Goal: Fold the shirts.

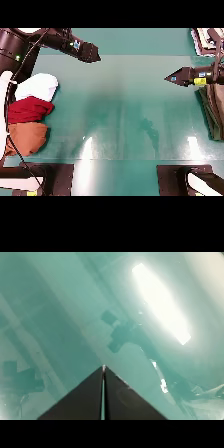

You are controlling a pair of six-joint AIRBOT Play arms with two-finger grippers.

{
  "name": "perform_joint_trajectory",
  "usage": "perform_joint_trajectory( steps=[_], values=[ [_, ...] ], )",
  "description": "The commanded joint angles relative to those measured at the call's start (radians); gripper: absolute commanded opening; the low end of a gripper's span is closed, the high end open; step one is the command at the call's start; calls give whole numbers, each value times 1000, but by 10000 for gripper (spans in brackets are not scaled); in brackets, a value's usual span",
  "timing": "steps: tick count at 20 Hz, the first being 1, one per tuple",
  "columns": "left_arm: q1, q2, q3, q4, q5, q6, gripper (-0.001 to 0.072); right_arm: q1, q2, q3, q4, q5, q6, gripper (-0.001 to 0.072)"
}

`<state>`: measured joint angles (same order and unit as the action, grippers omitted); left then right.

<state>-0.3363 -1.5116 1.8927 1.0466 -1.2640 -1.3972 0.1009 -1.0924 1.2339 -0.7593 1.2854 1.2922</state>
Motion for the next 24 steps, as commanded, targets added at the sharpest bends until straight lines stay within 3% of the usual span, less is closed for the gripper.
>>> perform_joint_trajectory(
  steps=[1, 6, 7, 8, 9, 11, 13, 18, 24],
  values=[
    [0, -1, 1, 0, 0, 0, 28, 1, 0, 0, 0, 1, 0, 19],
    [3, -1, 1, -10, 64, 32, 30, 1, 0, 0, 0, 0, 0, 20],
    [12, 0, 1, 41, 66, 43, 209, 1, 0, 0, 0, 0, 0, 20],
    [31, 0, 1, 142, 52, 11, 564, 1, 0, 0, 0, 0, 0, 19],
    [55, 0, 1, 265, 29, -50, 620, 1, 0, 0, 0, 1, 0, 20],
    [128, -1, -6, 517, -34, -115, 623, 1, 0, 0, 0, 5, 0, 19],
    [229, -1, -47, 636, -64, -150, 623, 1, 0, 0, 0, 5, 0, 20],
    [473, -1, -327, 637, 35, -202, 623, 1, 0, 0, 0, -4, 0, 20],
    [588, -1, -569, 637, 255, -230, 622, 1, 0, -1, 0, -34, 0, 19]
  ],
)
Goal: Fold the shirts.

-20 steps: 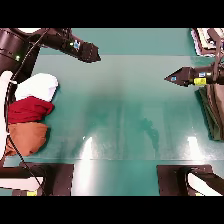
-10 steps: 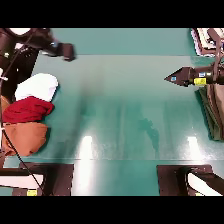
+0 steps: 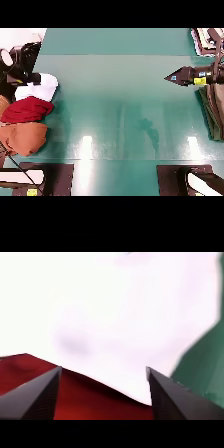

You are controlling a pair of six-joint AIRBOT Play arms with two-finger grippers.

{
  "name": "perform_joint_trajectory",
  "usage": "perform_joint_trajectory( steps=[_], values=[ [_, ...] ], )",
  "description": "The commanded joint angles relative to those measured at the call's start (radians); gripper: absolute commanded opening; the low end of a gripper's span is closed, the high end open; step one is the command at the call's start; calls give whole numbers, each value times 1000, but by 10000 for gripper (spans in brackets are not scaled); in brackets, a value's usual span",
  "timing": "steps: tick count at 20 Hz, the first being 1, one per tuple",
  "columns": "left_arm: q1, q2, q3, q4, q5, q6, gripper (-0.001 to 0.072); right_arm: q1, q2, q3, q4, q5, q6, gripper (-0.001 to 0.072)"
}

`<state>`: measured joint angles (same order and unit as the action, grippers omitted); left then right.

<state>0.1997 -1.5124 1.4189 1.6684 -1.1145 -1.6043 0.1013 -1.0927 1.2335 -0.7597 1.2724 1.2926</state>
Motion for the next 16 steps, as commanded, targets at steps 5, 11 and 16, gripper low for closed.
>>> perform_joint_trajectory(
  steps=[5, 11, 16],
  values=[
    [55, -16, -109, -8, 141, -23, 526, 1, 0, 0, 1, -43, 0, 19],
    [54, 17, -77, -76, 99, -42, 26, 0, 0, 3, 10, -46, 0, 19],
    [-25, 290, 128, -101, 131, -35, 25, -51, 0, 205, 8, -79, 0, 19]
  ],
)
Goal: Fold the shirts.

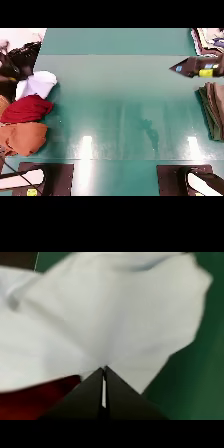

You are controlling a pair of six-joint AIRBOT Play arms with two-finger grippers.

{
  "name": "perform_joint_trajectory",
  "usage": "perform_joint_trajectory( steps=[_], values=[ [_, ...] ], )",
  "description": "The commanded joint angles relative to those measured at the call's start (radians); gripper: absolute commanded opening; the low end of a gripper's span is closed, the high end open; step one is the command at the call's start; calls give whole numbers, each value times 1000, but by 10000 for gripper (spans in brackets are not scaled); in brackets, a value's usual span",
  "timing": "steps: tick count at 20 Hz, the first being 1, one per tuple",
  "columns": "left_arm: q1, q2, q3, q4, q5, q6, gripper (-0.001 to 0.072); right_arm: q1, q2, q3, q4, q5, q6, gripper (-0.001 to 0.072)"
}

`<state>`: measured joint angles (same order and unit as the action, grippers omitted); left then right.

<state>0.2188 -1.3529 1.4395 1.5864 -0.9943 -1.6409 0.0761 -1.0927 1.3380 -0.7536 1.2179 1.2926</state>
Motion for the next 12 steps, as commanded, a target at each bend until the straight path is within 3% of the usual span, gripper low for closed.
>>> perform_joint_trajectory(
  steps=[1, 7, 12],
  values=[
    [-84, 190, 175, -19, 5, 16, 25, -40, 0, 151, 2, -40, 0, 20],
    [-431, 354, 489, -18, -58, 24, 24, -114, 0, 371, 0, -74, 0, 20],
    [-716, 294, 466, -17, -196, -54, 24, -128, 0, 421, 0, -48, 0, 19]
  ],
)
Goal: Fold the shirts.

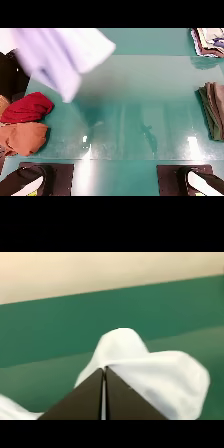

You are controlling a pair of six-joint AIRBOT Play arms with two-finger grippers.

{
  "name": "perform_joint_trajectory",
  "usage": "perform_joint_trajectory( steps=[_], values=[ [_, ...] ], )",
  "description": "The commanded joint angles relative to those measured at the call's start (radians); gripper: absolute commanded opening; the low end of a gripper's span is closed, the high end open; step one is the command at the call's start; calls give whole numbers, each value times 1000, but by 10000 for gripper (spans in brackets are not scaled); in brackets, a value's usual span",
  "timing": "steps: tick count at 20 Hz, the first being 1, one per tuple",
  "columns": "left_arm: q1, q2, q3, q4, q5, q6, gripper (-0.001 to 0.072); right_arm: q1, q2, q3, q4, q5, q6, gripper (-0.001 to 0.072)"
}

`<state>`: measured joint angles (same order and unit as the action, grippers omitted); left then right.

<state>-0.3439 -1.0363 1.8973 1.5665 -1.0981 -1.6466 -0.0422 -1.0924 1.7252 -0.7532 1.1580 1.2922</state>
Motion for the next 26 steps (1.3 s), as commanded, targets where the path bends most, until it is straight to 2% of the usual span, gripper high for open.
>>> perform_joint_trajectory(
  steps=[1, 3, 6, 7, 8, 9, 11, 13, 17, 22, 26],
  values=[
    [-208, -50, -20, 0, -125, -65, 25, -10, 0, 34, -1, 27, 0, 19],
    [-311, -105, -100, -32, -157, -84, 27, -10, 0, 34, -1, 61, 0, 19],
    [-426, -190, -253, -157, -125, -82, 31, -10, 0, 34, -1, 95, 0, 20],
    [-456, -220, -302, -197, -109, -82, 260, -10, 0, 34, -2, 106, 0, 19],
    [-477, -246, -340, -219, -96, -82, 574, -10, 0, 34, -1, 111, 0, 19],
    [-489, -272, -369, -220, -83, -79, 606, -10, 0, 34, -1, 116, 0, 19],
    [-475, -290, -377, -167, -85, -56, 603, -10, 0, 34, -1, 128, 0, 19],
    [-401, -282, -349, -75, -137, -55, 603, -10, 0, 34, -2, 141, 0, 19],
    [-134, -242, -356, -21, -252, -43, 603, -10, 0, 34, -2, 159, 0, 19],
    [150, -242, -579, -117, -278, 19, 603, -10, 0, 34, -2, 159, 0, 19],
    [256, -242, -830, -291, -220, 102, 603, -10, 0, 34, -2, 159, 0, 19]
  ],
)
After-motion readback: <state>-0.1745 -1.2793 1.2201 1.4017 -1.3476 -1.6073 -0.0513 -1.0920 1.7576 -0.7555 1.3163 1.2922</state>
